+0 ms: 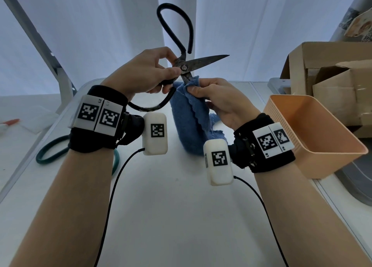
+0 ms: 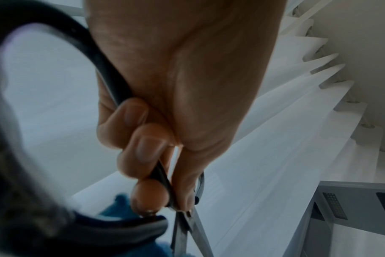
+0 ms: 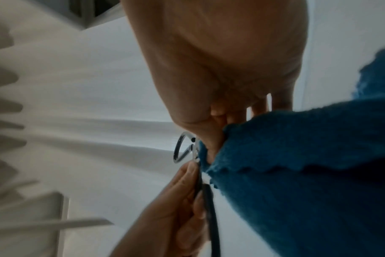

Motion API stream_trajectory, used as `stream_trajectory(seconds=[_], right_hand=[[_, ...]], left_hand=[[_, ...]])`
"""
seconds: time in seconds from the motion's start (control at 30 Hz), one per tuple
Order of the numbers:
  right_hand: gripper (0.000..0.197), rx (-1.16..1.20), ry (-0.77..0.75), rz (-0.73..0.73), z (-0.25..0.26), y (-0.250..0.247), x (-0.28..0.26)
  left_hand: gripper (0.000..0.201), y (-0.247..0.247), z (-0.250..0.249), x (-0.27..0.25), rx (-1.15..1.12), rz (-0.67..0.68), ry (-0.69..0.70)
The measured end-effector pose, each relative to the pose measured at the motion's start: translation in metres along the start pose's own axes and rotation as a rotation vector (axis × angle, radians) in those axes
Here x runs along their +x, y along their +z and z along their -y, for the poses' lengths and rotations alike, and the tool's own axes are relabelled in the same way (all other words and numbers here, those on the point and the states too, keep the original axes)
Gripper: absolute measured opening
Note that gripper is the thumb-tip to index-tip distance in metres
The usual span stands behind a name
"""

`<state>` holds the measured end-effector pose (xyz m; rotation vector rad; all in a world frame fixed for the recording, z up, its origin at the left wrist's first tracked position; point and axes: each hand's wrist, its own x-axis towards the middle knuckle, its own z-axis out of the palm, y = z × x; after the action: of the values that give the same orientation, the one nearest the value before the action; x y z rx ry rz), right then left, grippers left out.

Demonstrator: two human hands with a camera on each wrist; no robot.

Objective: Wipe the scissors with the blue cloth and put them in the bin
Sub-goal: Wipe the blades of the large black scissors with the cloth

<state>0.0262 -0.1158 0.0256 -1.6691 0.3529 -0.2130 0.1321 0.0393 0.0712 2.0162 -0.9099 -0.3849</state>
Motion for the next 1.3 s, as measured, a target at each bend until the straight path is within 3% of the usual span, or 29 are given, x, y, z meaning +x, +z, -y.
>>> stream_trajectory(seconds=[0.2,0.43,0.67,0.8,0.97,1.17,1.3], right_hand=[[0.025,0.022,0.007,-0.034,0.0004,-0.0021,-0.0001],[0.017,-0.036,-0.004,0.037,0.0005,-0.0029,-0.0007],[0.03,0.02,-0.009,-0.062,-0.0007,-0.0012,-0.0007],[0.016,0.007,-0.008,-0.036,-0.0001,0.0001,0.0002],[0.017,-0.029,-0.004,-0.015,0.0004,-0.0015,0.0005],[0.012,0.132,-0.044,-0.079,0.0003,-0.003,-0.0008],[0.02,0.173,-0.052,-0.08,0.0006,-0.006,-0.0007]], left_hand=[[0.018,0.0018,-0.0013,0.0004,-0.013,-0.004,-0.012],[0.018,0.0,0.0003,-0.0013,-0.007,0.006,-0.012],[0.018,0.0001,-0.0018,-0.0006,-0.015,-0.004,-0.017],[0.017,-0.0007,0.0001,-0.0007,-0.013,0.001,-0.015],[0.016,0.0008,0.0004,-0.0001,-0.014,0.003,-0.008],[0.013,0.0027,-0.0012,-0.0005,0.006,0.021,-0.001],[0.014,0.0025,-0.0006,-0.0001,0.016,0.026,0.001]])
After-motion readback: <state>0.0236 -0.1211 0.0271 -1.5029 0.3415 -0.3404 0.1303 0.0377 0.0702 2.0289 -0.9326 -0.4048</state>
